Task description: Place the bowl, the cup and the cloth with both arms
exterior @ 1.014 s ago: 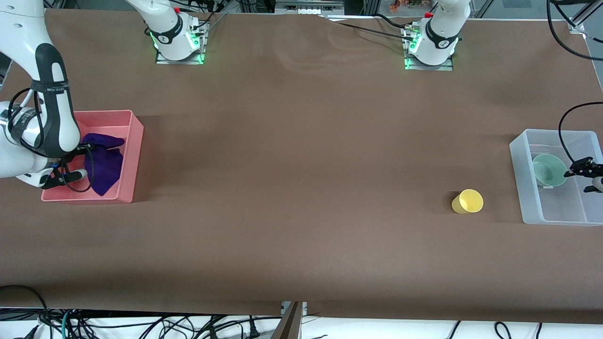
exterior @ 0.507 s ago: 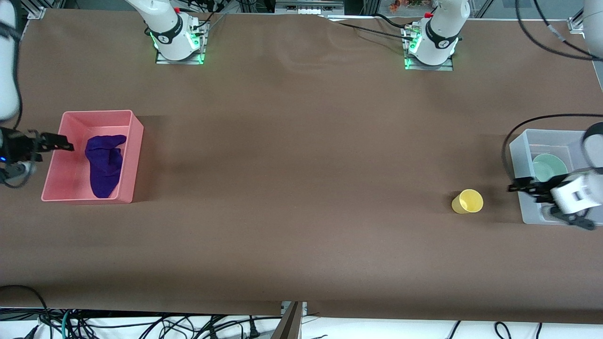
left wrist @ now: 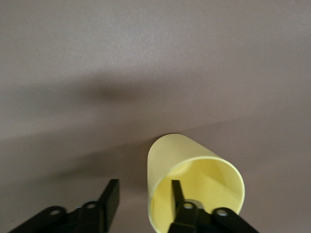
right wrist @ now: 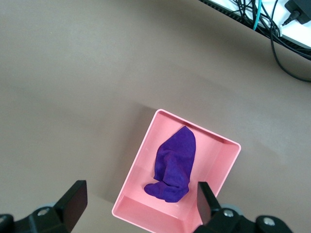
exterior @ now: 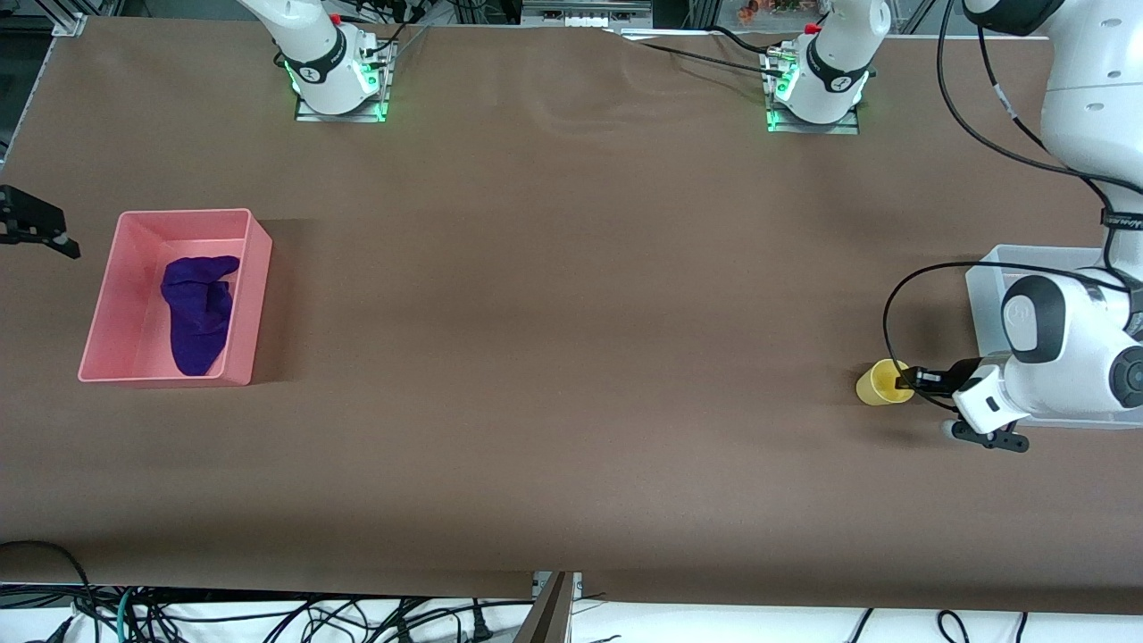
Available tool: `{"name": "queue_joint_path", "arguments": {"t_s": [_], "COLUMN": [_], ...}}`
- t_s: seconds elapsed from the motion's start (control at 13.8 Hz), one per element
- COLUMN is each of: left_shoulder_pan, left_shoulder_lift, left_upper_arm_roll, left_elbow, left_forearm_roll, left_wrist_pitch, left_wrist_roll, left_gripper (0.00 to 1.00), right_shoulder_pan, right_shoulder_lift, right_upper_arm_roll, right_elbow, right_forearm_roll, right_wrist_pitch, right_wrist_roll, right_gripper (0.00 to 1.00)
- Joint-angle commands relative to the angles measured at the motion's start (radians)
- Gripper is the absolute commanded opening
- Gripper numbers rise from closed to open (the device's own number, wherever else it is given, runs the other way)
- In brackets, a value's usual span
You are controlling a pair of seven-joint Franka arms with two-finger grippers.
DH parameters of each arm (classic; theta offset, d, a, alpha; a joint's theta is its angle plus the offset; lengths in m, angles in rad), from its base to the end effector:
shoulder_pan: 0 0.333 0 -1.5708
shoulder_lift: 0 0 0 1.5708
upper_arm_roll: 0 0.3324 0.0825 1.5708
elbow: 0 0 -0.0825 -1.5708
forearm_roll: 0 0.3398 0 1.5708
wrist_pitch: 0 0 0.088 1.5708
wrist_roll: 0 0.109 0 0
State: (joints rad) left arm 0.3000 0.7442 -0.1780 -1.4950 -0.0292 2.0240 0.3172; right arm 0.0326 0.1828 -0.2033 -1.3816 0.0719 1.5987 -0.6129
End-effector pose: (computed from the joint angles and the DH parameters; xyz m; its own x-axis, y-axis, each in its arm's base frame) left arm 0.6594 0.1010 0.2566 0.9757 -0.1588 -0.1512 -0.1271 -0.9715 0.1999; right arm 0.5665 -0.0771 0.6255 0.9013 0.4302 0.0513 0.4311 -0.9023 -0.0070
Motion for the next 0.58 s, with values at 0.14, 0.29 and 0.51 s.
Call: {"name": "queue_joint_path", "arguments": {"t_s": [0.14,0.29,0.51], "left_shoulder_pan": [0.005,0.008,0.024], "left_shoulder_lift": [-0.014,-0.069,-0.213], "left_upper_arm_roll": [0.000,0.002,0.011], "left_elbow": [-0.005,0.007,0.013], "left_forearm_roll": [-0.046,-0.034,0.047], "left_wrist_pitch": [-0.011,-0.115,-0.321], "left_wrist_roll": [-0.017,-0.012,0.006], "left_gripper": [0.00,0.00,0.00], "right_shoulder_pan": [0.018,0.018,0.018], "right_shoulder_lift": [-0.045,-0.058,-0.065], "right_upper_arm_roll": [0.086,0.140,0.173], "right_elbow": [-0.036,-0.036,-0.039], "right_forearm_roll": [-0.098,-0.095,-0.112], "right_wrist_pitch": [-0.054,-0.095,-0.125], "right_wrist_roll": [0.260,0.448,0.469], "right_gripper": [1.00,1.00,1.00]}}
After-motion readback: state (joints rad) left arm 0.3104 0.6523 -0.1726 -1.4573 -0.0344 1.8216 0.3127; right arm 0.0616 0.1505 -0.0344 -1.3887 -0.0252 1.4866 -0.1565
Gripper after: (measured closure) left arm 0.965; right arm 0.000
